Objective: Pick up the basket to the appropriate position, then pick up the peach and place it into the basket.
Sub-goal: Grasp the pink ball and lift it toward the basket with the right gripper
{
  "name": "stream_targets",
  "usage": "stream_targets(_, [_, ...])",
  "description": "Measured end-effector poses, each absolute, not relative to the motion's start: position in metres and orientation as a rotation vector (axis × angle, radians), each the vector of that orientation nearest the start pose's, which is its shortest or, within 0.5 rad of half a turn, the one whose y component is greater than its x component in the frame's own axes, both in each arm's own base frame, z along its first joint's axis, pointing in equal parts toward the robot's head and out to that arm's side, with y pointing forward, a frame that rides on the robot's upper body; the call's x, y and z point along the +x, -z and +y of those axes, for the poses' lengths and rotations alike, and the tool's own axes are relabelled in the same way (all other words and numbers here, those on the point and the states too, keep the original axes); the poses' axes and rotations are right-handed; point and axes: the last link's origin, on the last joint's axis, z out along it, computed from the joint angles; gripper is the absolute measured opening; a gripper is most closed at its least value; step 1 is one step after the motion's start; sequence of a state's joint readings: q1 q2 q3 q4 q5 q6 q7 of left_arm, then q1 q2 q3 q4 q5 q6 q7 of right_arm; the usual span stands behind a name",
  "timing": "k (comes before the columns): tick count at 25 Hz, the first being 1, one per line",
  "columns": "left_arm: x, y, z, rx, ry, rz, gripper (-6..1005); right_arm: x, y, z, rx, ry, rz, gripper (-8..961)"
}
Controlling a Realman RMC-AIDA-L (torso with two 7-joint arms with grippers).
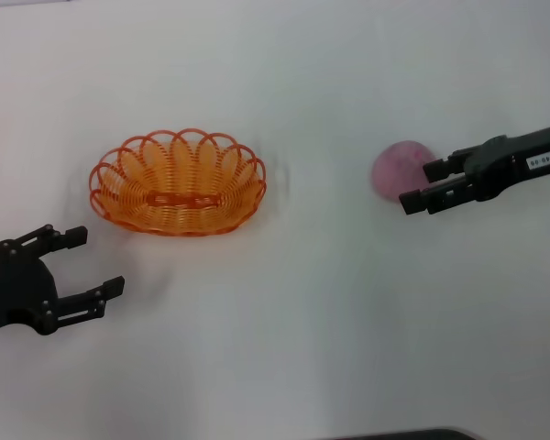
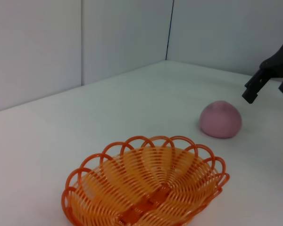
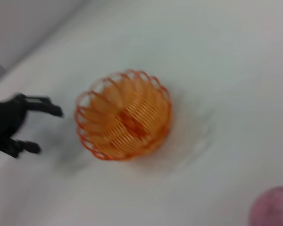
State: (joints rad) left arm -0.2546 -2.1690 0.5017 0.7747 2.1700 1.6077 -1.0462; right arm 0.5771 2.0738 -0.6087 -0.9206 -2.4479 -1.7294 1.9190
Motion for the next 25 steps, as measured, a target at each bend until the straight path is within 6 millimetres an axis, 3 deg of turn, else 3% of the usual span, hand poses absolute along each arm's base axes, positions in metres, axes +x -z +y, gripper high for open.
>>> stream_targets(6, [-0.34, 0.004, 0.239, -2.618, 0.502, -0.542, 849, 0.256, -0.04, 0.341, -2.78, 0.029, 1.069, 951])
stream_targets(14, [-0.341, 0.003, 0.237, -2.617, 0.5, -0.553, 849, 0.238, -0.046, 0.354, -2.794, 0.175, 0.914, 951])
stream_targets(25, [-0.341, 0.005, 0.237, -2.615, 0.499, -0.559, 850, 0.229, -0.031, 0.367, -2.79, 0.371, 0.731, 952])
